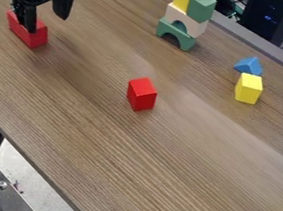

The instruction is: Take the red rectangle and put it on top of yellow and green cubes

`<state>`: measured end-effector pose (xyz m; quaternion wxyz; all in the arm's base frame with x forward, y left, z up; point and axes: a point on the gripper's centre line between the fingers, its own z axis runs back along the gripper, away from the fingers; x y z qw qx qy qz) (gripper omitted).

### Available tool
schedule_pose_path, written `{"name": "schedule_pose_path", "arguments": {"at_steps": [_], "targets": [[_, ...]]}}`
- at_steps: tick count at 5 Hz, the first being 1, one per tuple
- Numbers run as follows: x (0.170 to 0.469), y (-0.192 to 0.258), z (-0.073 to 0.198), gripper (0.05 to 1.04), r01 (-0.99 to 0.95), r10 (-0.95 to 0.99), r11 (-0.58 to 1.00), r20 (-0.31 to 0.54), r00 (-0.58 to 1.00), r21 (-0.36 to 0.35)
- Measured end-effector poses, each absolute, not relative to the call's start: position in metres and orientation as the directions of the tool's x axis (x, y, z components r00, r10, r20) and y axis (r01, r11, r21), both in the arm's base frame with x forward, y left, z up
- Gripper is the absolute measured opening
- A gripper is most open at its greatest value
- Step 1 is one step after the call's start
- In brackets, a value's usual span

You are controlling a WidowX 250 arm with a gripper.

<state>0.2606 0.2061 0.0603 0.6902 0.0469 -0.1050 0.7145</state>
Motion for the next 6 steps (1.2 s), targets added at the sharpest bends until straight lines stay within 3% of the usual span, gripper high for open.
{"name": "schedule_pose_path", "arguments": {"at_steps": [5, 6], "targets": [[0.255, 0.225, 0.047, 0.998, -0.998, 0.98, -0.055, 0.19, -0.062, -0.044], [0.252, 0.228, 0.04, 0.957, -0.997, 0.982, -0.067, 0.175, -0.071, -0.03]]}}
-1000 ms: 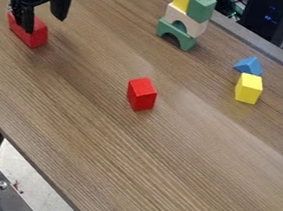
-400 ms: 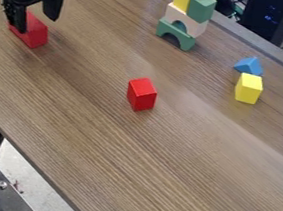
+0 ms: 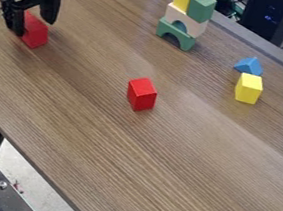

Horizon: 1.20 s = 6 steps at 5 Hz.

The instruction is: Take the red rectangle and put it on top of yellow and green cubes

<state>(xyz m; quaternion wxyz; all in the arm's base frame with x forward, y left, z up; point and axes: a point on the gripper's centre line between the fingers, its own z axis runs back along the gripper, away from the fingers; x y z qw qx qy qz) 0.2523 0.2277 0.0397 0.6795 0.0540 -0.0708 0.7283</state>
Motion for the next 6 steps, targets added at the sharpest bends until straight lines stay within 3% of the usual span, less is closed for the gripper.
{"name": "schedule_pose_path", "arguments": {"at_steps": [1, 2, 5, 6], "targets": [[0.257, 0.227, 0.041, 0.676, -0.998, 0.982, -0.058, 0.178, -0.064, -0.037], [0.267, 0.214, 0.041, 0.55, -0.998, 0.987, -0.04, 0.154, -0.048, -0.055], [0.349, 0.105, 0.112, 0.55, -0.944, 0.957, 0.254, 0.193, 0.214, -0.209], [0.366, 0.084, 0.135, 0.55, -0.932, 0.956, 0.266, 0.189, 0.223, -0.246]]}}
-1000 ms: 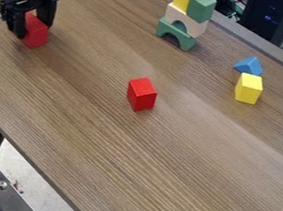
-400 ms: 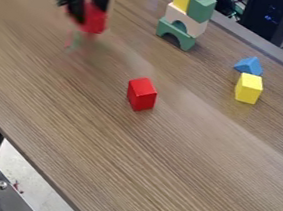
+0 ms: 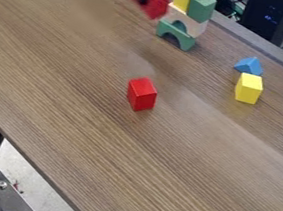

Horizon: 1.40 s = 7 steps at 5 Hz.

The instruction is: Take the red rectangle and put it on top of yellow and green cubes

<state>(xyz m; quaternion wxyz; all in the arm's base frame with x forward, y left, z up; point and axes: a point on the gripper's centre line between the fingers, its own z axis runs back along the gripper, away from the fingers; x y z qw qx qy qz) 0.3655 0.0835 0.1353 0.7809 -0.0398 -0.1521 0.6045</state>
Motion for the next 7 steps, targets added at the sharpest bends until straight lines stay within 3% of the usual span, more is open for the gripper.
{"name": "schedule_pose_path", "arguments": {"at_steps": [1, 3, 7], "targets": [[0.378, 0.078, 0.152, 0.55, -0.931, 0.97, 0.223, 0.16, 0.183, -0.289], [0.4, 0.08, 0.16, 0.55, -0.939, 0.979, 0.187, 0.129, 0.156, -0.29], [0.446, 0.063, 0.16, 0.55, -0.967, 0.979, 0.187, 0.113, 0.169, -0.175]]}}
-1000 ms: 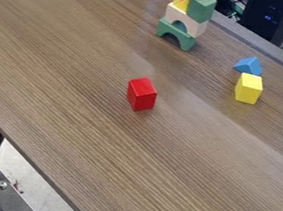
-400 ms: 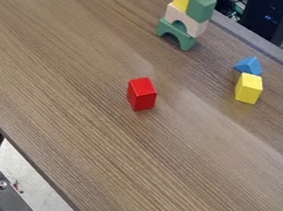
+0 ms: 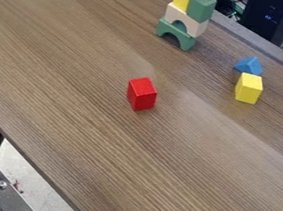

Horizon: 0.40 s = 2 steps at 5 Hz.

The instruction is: Take the red rectangle and put it on top of yellow and green cubes

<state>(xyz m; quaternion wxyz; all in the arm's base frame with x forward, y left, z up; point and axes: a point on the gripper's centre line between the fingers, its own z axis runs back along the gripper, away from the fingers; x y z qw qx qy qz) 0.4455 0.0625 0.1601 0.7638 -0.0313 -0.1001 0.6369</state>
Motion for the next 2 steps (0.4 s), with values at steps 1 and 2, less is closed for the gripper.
{"name": "schedule_pose_path", "arguments": {"at_steps": [1, 2], "targets": [[0.4487, 0.0592, 0.1634, 0.55, -0.965, 0.978, 0.192, 0.117, 0.173, -0.181], [0.4496, 0.0595, 0.164, 0.55, -0.965, 0.98, 0.182, 0.118, 0.162, -0.187]]}}
